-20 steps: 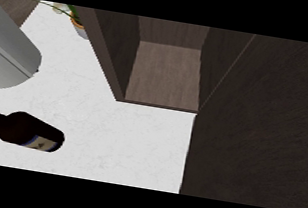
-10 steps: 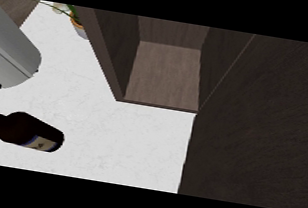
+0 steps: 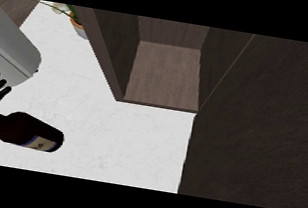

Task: Pick up the wine, place it into the cabinet and close the cabinet

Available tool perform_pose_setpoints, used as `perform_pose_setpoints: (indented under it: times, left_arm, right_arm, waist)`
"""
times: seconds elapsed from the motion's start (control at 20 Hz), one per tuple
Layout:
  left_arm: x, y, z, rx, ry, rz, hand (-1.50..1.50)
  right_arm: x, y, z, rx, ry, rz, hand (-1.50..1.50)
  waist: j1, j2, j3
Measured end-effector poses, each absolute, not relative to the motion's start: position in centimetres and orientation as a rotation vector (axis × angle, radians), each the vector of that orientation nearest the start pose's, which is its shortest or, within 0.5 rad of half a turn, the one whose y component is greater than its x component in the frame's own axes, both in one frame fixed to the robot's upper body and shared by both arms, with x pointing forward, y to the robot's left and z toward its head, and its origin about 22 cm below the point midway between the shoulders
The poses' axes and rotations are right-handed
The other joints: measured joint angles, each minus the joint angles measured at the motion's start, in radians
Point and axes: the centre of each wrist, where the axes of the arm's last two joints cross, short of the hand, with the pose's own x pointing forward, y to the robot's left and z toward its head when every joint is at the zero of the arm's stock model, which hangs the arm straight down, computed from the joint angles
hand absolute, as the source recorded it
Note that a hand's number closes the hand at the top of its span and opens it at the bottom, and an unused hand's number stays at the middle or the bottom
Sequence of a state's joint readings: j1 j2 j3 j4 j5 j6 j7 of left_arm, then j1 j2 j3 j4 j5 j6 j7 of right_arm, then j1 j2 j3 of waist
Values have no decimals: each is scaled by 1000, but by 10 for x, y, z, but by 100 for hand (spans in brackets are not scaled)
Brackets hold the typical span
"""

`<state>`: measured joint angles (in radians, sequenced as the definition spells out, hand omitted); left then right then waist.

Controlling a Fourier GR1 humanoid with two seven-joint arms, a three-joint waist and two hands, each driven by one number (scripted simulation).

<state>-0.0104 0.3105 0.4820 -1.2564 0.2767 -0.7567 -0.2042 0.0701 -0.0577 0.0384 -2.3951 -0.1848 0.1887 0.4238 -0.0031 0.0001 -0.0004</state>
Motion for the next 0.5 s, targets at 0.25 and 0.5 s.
perform_pose_setpoints:
  times: [0.25,0.5]
  left_arm:
    - [211,424,-38,-261,-1608,-52,-150]
    - [219,418,-50,-270,-1578,-56,-150]
  right_arm:
    - [154,-227,167,228,-1901,227,-150]
    - [156,-230,167,223,-1901,222,-150]
  waist:
    - [-1,0,0]
    - [-1,0,0]
